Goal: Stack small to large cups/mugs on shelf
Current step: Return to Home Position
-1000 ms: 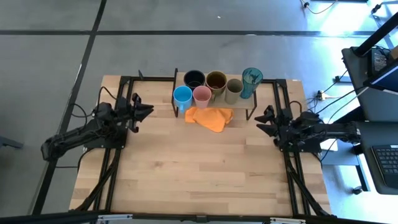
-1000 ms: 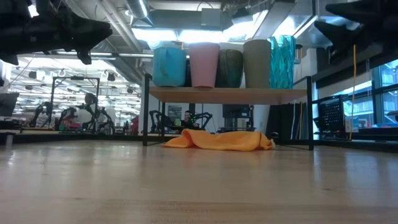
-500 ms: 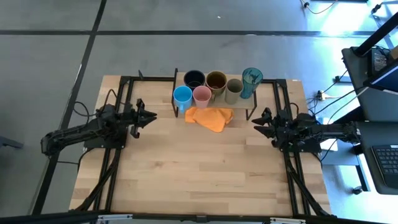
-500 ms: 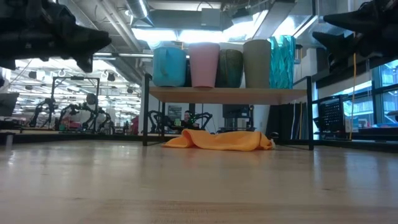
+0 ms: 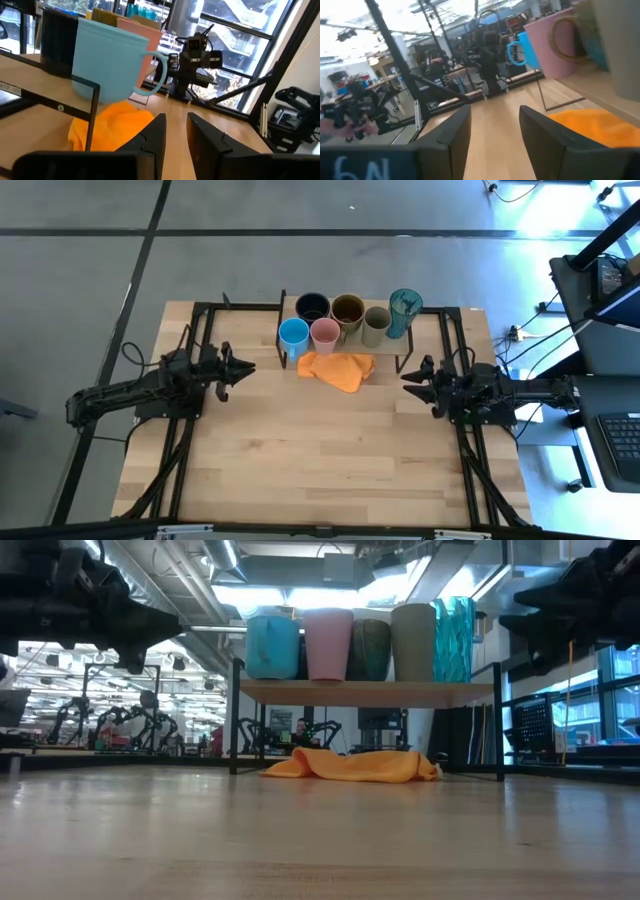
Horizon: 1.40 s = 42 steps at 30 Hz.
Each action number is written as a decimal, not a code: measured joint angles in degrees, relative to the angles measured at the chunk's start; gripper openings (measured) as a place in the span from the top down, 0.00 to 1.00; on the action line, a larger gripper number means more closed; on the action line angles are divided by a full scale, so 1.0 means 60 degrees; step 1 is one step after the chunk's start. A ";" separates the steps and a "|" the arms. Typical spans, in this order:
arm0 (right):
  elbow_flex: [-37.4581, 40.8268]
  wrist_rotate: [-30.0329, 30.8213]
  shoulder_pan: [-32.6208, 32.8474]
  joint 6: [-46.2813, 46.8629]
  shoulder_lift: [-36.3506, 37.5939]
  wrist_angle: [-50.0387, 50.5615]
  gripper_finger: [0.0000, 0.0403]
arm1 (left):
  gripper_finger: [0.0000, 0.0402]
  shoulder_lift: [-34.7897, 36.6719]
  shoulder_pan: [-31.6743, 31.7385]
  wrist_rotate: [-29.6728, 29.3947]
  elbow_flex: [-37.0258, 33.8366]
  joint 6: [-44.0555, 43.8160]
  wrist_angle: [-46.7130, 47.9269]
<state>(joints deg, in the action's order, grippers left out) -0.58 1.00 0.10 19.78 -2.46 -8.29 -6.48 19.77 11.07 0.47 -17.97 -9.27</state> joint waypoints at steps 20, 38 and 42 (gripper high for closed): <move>0.0000 -0.0420 0.0003 -0.1079 -0.0117 0.1241 0.58 | 0.82 0.0004 0.0000 -0.0086 0.0000 -0.0162 0.0475; 0.0000 -0.0427 0.0003 -0.1094 -0.0110 0.1231 0.58 | 0.82 0.0004 0.0000 -0.0087 0.0000 -0.0162 0.0468; 0.0000 -0.0427 0.0003 -0.1066 -0.0109 0.1230 0.58 | 0.82 0.0004 0.0000 -0.0087 0.0000 -0.0162 0.0464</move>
<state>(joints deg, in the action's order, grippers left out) -0.58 -1.56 0.12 13.39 -3.11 -0.91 -6.46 19.77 10.55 0.47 -18.94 -6.48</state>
